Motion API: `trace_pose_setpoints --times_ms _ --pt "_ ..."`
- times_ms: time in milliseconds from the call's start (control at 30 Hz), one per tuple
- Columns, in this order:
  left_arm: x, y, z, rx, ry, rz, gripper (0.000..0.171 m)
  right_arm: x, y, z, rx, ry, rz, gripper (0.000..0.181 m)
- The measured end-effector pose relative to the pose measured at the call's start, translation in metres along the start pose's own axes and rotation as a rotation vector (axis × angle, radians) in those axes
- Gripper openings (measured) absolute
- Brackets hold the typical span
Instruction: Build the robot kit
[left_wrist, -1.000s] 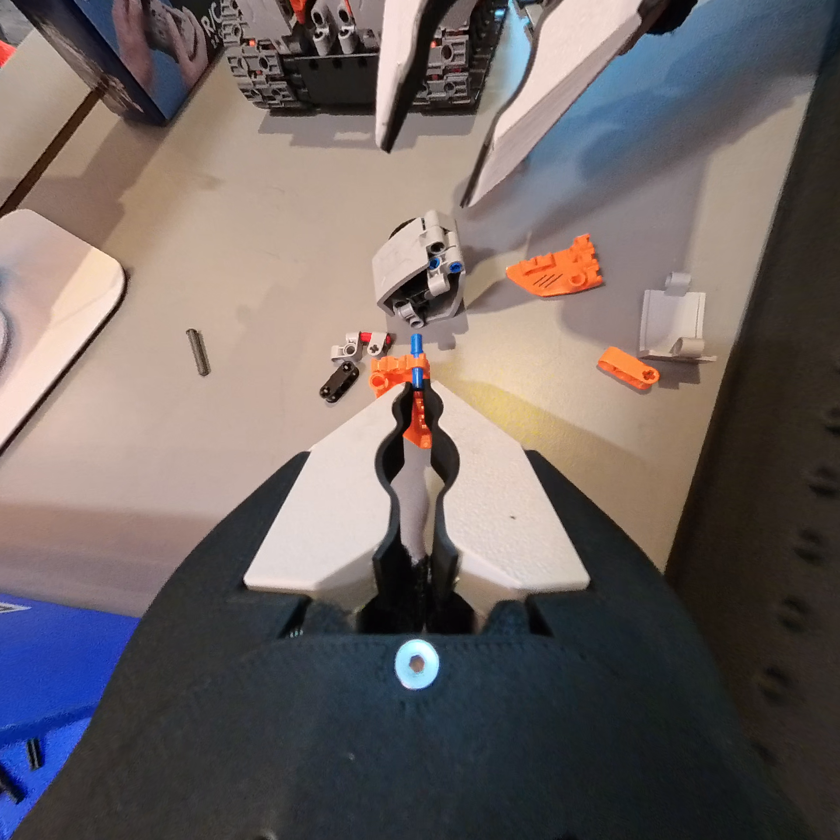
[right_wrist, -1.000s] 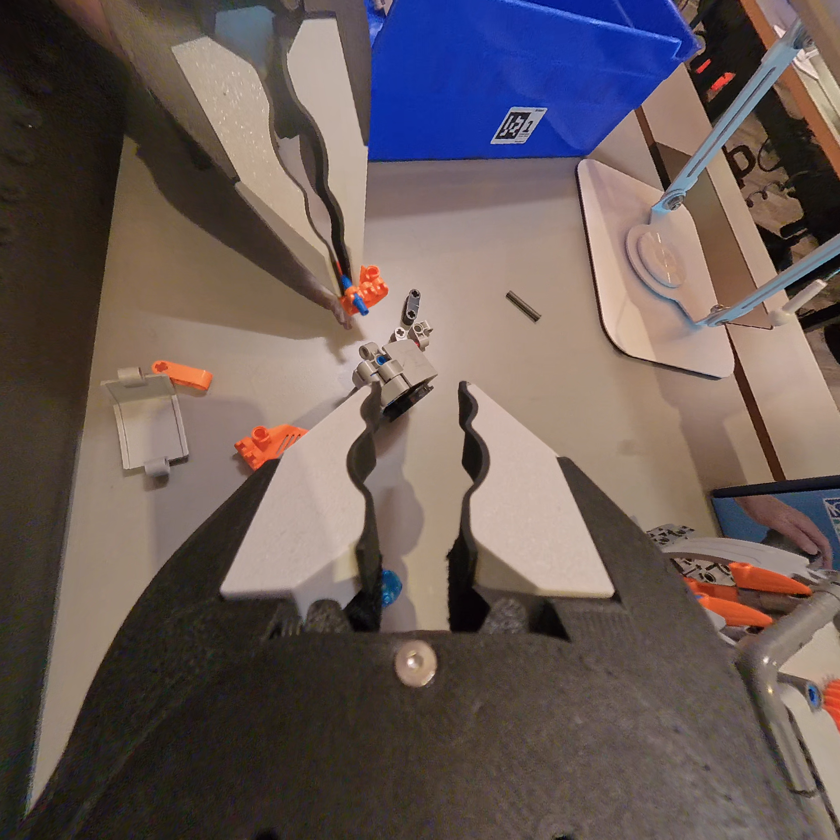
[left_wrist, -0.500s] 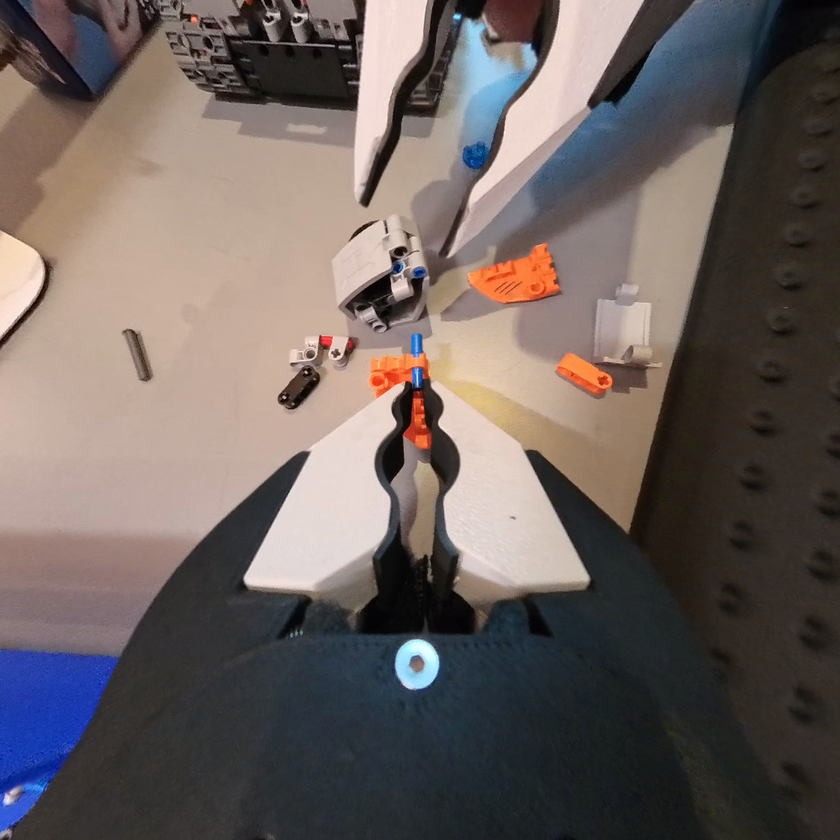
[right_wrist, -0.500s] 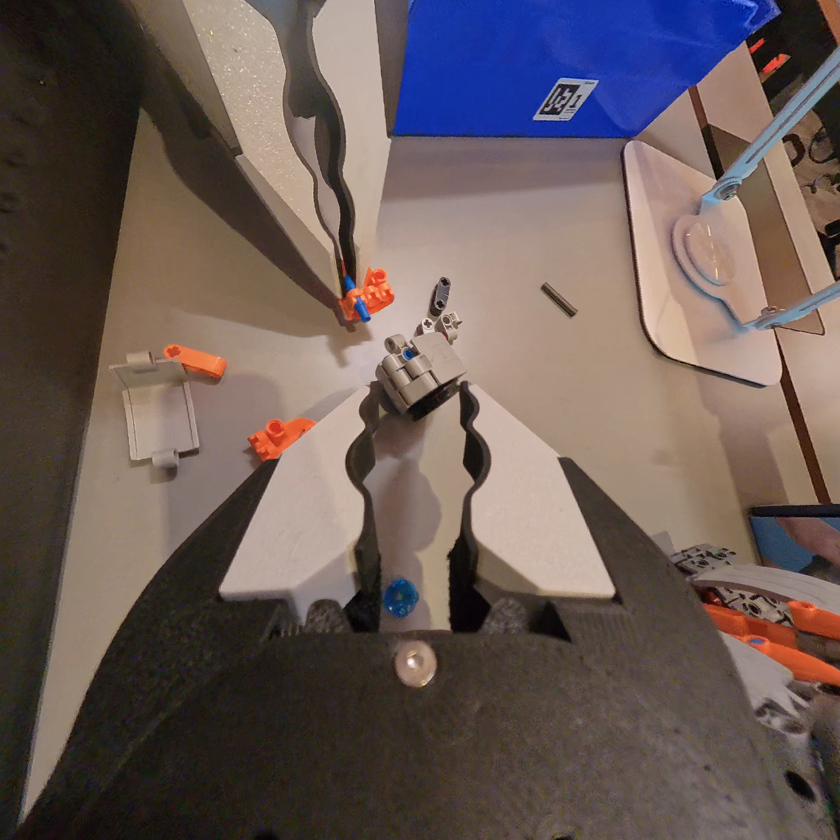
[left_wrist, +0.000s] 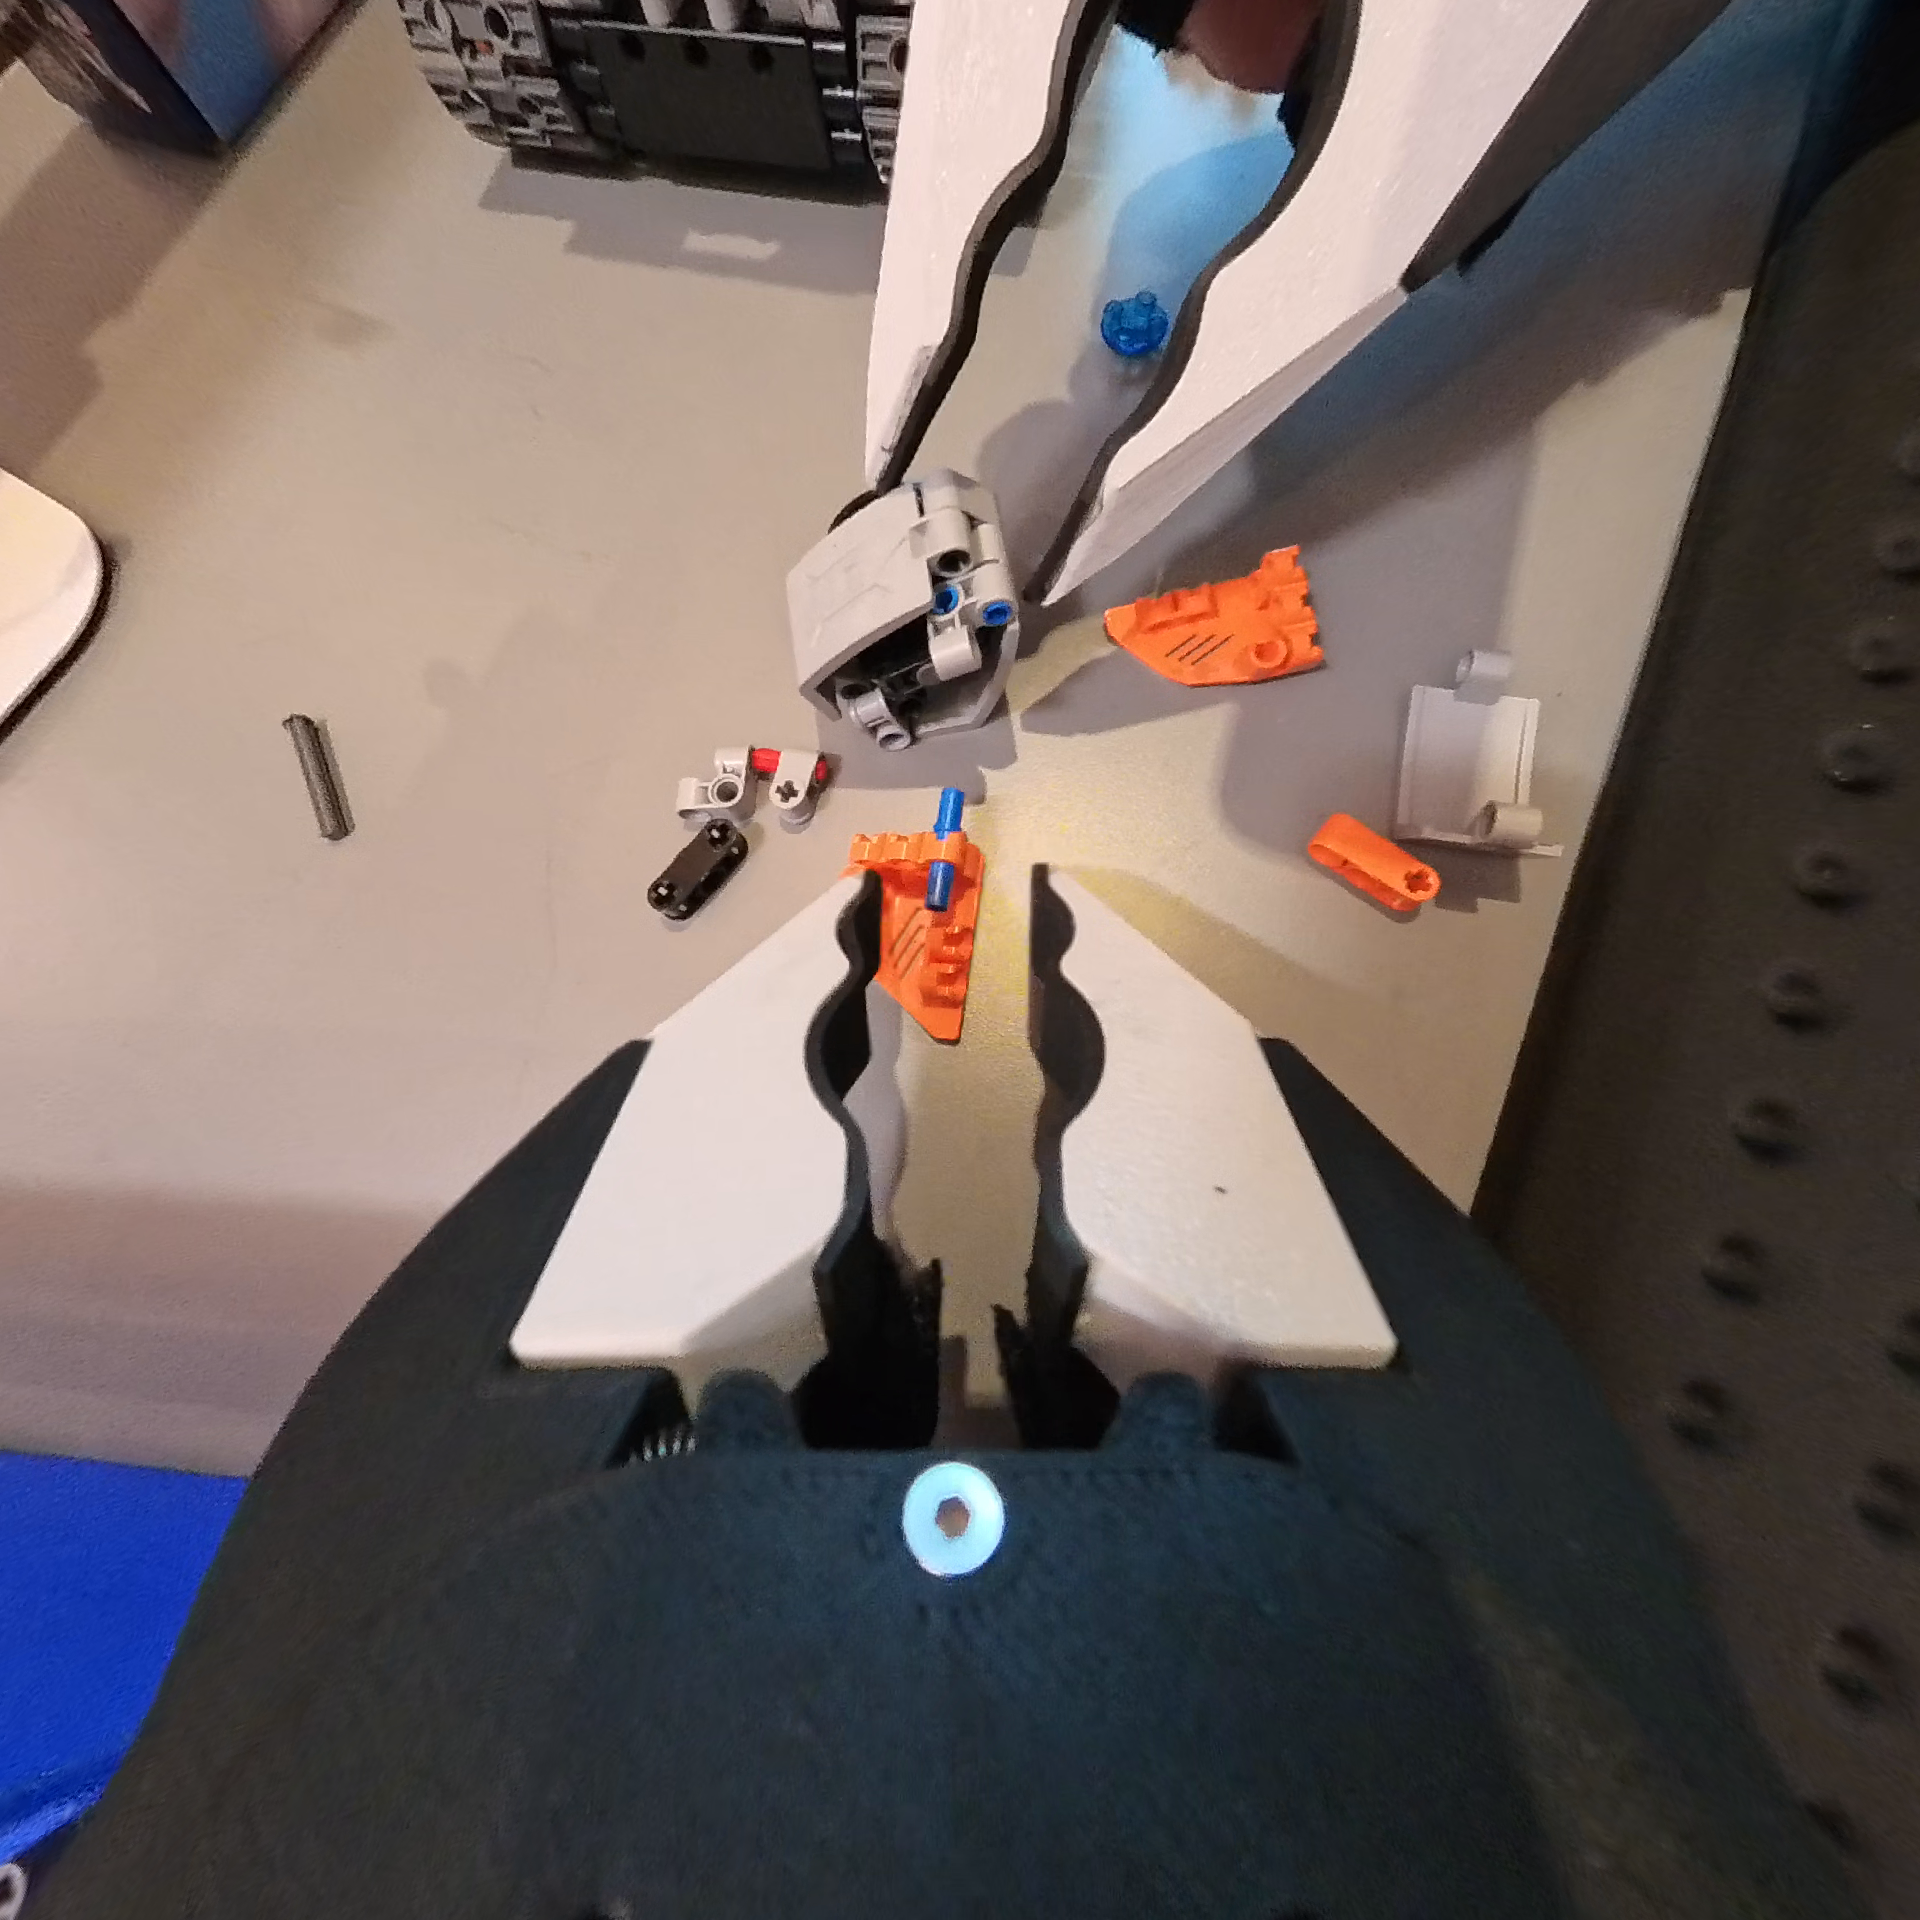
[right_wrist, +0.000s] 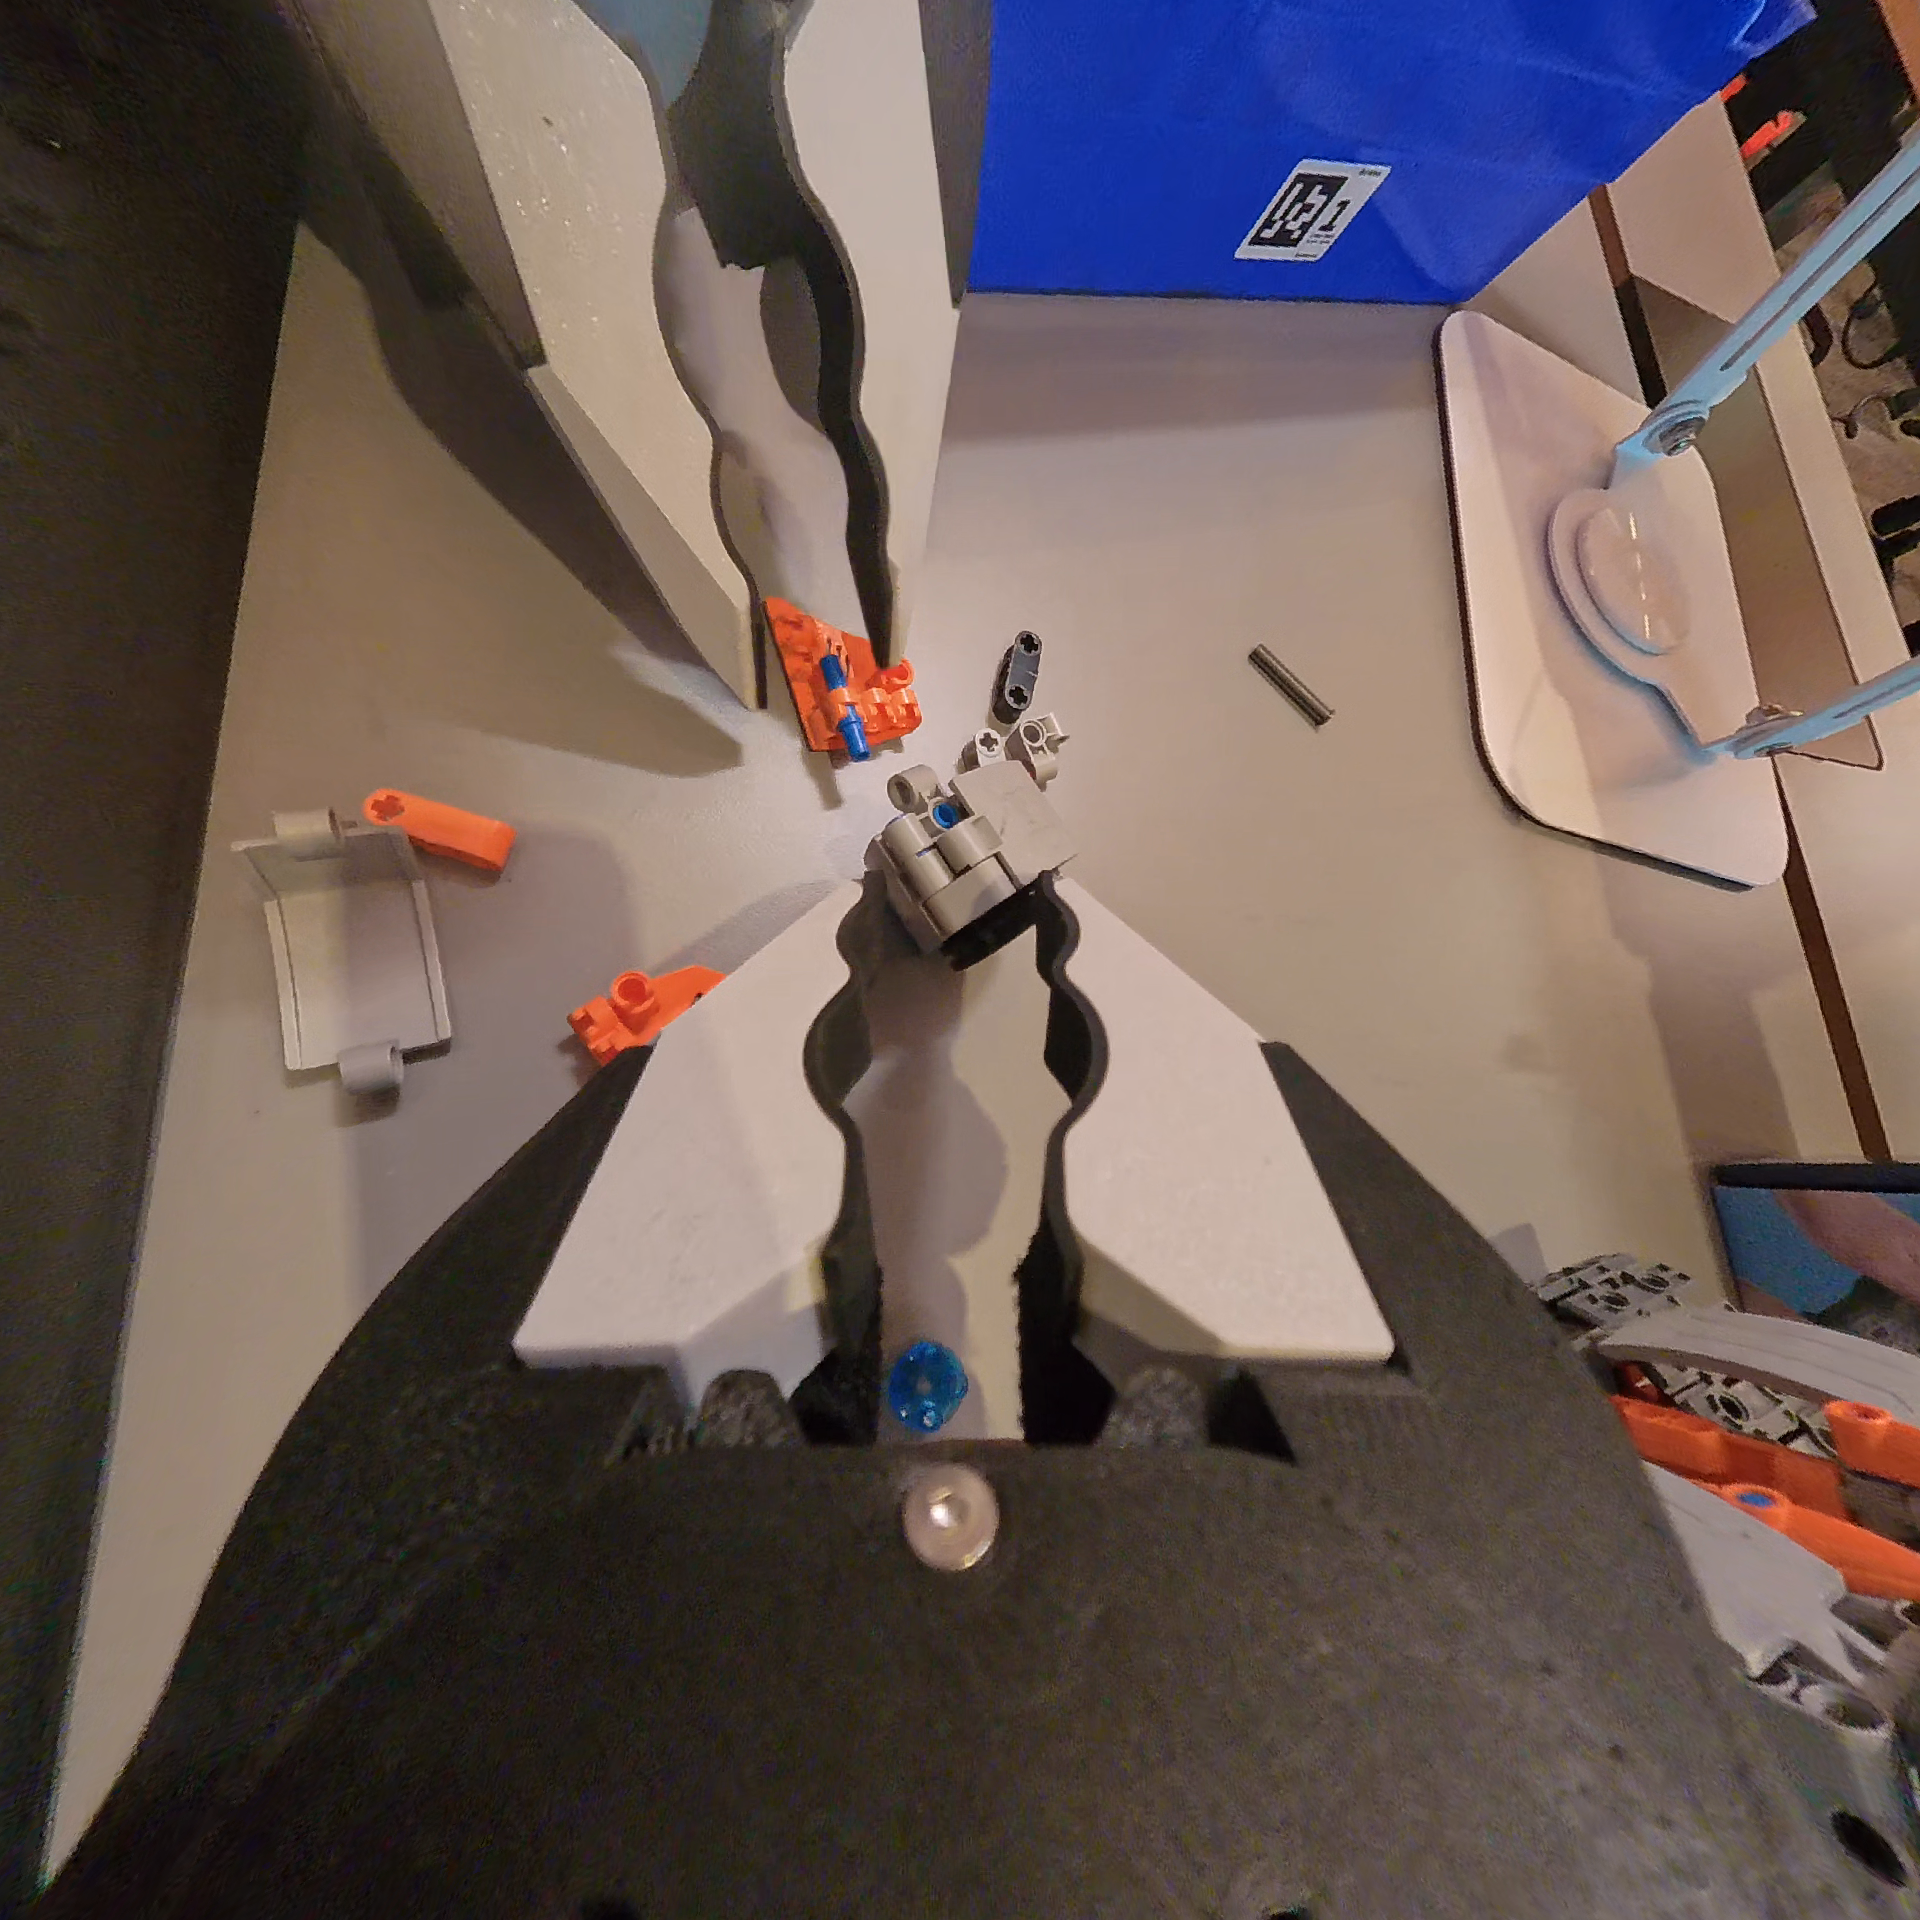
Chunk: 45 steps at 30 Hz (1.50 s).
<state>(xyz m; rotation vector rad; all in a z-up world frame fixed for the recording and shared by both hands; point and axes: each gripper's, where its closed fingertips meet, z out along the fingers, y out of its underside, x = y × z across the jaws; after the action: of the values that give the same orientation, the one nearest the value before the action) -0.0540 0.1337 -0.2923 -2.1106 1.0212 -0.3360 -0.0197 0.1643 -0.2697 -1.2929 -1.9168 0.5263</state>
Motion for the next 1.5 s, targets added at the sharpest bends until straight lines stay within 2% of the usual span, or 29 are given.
trace_pose_setpoints --times_ms 167,333,500,800,967,1200,1333,1500 --pt "-0.002 0.002 0.004 -0.025 -0.055 0.067 0.031 0.000 0.000 0.000 -0.003 0.004 -0.006 0.028" --pt "-0.005 0.000 0.007 -0.042 -0.088 0.115 0.019 0.000 0.000 0.000 -0.004 0.006 -0.009 0.028" --pt "-0.009 0.001 0.008 -0.052 -0.092 0.101 0.017 0.000 -0.001 0.001 -0.003 0.008 -0.008 0.028" --pt "0.003 -0.019 0.003 0.051 0.075 -0.062 0.018 0.002 -0.010 -0.007 0.040 0.033 -0.043 0.031" --pt "0.012 -0.036 -0.006 0.124 0.180 -0.167 0.018 -0.007 -0.024 -0.012 0.072 0.076 -0.200 0.027" --pt "0.031 -0.046 -0.014 0.129 0.241 -0.178 0.018 -0.022 -0.043 -0.018 0.136 0.109 -0.344 0.016" --pt "0.036 -0.046 -0.016 0.122 0.278 -0.203 0.018 -0.031 -0.045 -0.018 0.118 0.132 -0.464 0.008" --pt "0.042 -0.041 -0.017 0.108 0.305 -0.215 0.017 -0.040 -0.042 -0.015 0.093 0.099 -0.495 0.003"
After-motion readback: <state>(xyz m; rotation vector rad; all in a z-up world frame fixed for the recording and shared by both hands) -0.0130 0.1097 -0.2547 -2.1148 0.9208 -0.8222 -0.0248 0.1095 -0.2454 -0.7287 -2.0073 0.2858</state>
